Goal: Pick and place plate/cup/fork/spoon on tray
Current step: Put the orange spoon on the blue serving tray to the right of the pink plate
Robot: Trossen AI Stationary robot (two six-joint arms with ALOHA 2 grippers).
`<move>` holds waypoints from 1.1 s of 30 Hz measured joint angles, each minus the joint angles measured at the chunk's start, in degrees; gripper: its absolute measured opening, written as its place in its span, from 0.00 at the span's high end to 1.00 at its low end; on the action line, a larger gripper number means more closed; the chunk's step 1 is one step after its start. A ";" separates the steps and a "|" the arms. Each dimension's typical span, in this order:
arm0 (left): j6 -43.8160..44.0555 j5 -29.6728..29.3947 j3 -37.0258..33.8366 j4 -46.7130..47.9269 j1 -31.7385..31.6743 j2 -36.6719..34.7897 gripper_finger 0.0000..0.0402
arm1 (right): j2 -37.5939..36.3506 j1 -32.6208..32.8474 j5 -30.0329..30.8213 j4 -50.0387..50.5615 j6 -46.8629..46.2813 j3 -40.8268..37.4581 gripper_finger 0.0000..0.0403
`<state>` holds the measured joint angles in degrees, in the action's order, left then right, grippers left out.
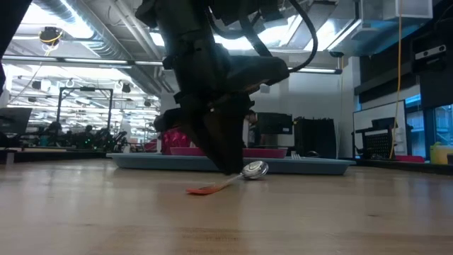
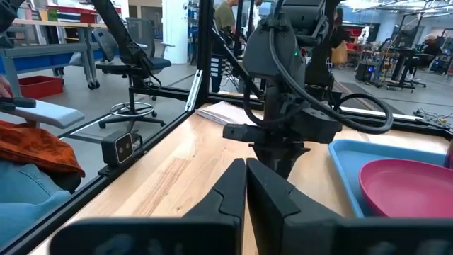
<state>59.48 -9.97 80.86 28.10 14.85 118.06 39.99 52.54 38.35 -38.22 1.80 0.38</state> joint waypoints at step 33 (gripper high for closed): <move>4.14 -1.90 0.16 -1.70 -0.51 3.08 0.90 | -0.02 0.01 0.09 0.59 0.00 0.00 0.95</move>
<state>63.62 -11.87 81.02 26.40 14.34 121.14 39.97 52.54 38.44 -37.63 1.80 0.38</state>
